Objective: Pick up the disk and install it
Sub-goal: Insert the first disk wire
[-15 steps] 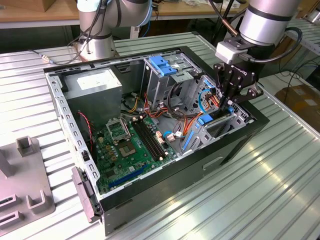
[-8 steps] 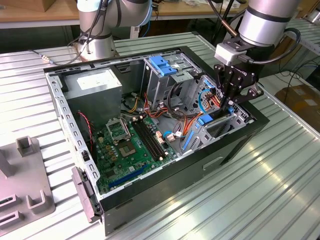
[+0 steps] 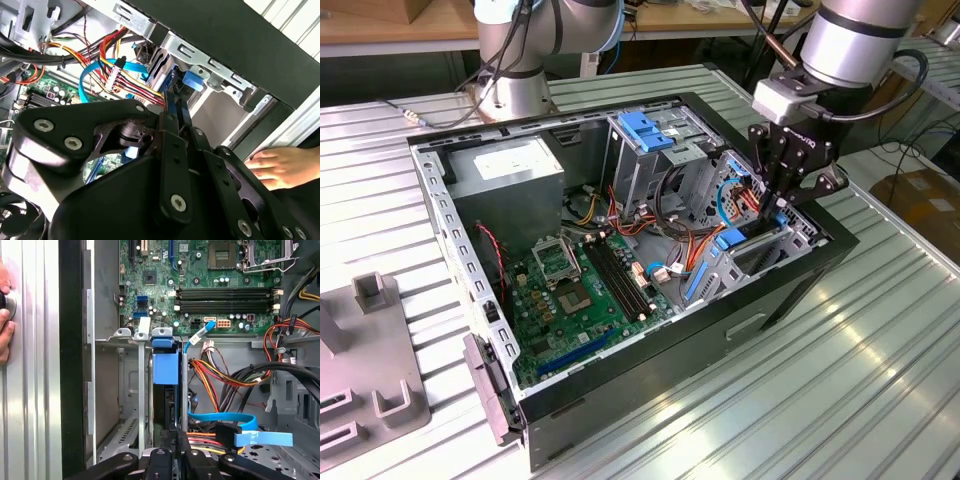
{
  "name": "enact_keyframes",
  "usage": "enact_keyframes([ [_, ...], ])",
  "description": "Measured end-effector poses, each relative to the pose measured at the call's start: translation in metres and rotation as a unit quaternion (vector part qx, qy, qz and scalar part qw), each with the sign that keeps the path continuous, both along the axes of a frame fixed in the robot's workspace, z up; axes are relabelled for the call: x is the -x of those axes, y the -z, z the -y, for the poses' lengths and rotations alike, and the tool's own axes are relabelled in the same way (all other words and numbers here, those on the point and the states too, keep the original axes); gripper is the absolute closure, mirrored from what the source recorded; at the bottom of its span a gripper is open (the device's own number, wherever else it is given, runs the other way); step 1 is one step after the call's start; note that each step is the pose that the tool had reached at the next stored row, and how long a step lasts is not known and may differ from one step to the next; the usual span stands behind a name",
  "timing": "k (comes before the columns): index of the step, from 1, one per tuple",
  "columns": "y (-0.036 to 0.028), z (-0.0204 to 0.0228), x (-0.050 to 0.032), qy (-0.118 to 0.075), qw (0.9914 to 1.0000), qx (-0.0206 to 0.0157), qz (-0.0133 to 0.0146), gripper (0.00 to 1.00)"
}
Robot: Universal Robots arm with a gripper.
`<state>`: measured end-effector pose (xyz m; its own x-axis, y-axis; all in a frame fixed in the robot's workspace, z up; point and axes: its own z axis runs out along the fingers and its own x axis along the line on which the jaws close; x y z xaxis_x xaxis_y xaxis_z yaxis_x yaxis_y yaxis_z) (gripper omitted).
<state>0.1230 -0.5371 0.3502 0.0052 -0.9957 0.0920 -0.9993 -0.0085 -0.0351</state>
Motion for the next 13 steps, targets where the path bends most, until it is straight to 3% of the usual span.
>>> enact_keyframes([
  [13,0.0049,-0.0017,-0.0009,0.0,1.0,-0.0002,-0.0002,0.84],
])
